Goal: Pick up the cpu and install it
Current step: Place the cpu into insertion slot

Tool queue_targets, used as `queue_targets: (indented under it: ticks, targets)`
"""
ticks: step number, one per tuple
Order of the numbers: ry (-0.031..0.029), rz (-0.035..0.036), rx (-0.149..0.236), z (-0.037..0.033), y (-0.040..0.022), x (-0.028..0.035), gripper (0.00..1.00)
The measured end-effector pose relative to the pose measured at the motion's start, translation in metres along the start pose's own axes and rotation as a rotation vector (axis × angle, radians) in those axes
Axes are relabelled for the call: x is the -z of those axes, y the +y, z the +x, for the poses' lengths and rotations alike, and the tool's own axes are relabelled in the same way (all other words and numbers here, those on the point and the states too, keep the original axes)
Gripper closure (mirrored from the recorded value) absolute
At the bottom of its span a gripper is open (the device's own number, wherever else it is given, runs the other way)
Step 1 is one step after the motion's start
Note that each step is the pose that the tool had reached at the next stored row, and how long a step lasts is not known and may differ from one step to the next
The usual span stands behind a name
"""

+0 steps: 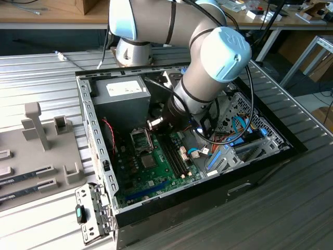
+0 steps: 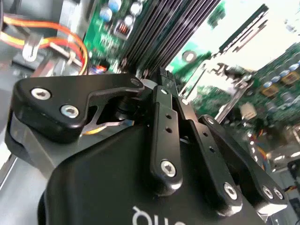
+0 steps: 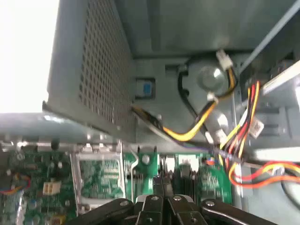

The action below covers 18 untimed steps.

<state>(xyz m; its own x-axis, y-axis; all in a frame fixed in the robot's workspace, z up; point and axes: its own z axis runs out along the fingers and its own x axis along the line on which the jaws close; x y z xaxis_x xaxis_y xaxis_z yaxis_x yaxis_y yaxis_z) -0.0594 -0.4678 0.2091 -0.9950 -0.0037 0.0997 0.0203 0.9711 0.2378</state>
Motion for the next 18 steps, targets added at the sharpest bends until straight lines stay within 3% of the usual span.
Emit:
queue_targets:
  ticks: [1, 3, 8, 18]
  targets:
    - [0.0035, -0.0070, 0.005, 0.0000, 0.0002, 0.0000, 0.89]
    - [0.0093, -0.0115, 0.017, -0.0003, 0.0019, -0.0006, 0.89]
    - [0.0188, -0.0084, 0.047, -0.0008, 0.0120, -0.0039, 0.89]
    - [0.0431, -0.0033, 0.142, -0.0010, 0.0174, -0.0075, 0.89]
